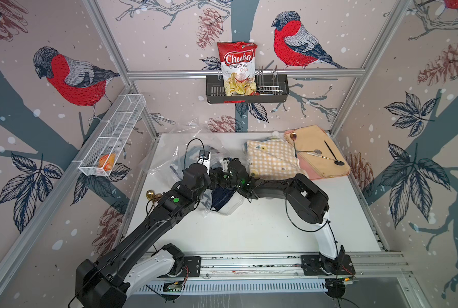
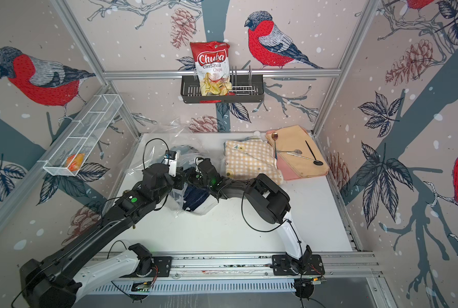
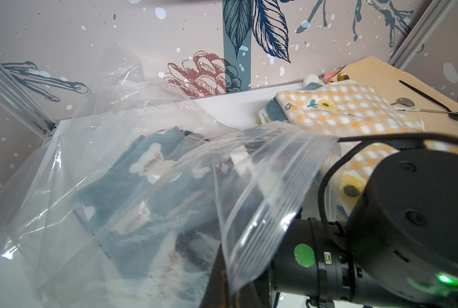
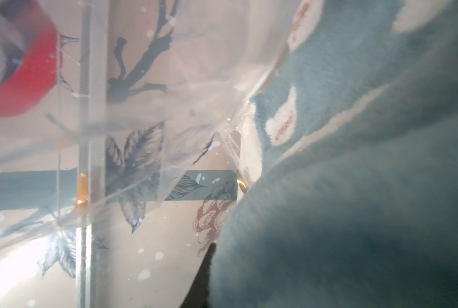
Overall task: Take the blanket out of the vacuum bag
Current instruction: Take out the blanket from the vacuum bag.
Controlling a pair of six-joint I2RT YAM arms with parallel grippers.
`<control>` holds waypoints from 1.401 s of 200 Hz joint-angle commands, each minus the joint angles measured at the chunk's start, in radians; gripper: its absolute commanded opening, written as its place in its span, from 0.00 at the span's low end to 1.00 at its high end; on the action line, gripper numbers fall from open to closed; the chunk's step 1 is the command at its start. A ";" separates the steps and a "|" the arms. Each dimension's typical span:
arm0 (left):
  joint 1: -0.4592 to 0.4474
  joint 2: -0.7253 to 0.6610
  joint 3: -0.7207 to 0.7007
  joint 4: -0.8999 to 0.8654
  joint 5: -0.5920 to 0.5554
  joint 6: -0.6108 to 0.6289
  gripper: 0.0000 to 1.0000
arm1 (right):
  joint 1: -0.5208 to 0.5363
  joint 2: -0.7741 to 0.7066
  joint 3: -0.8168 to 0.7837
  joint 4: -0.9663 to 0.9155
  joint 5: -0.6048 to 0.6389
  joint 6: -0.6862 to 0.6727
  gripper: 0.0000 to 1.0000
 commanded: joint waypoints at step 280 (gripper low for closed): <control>-0.002 -0.022 0.006 0.028 -0.028 -0.004 0.01 | -0.004 -0.009 0.023 -0.015 0.057 0.005 0.00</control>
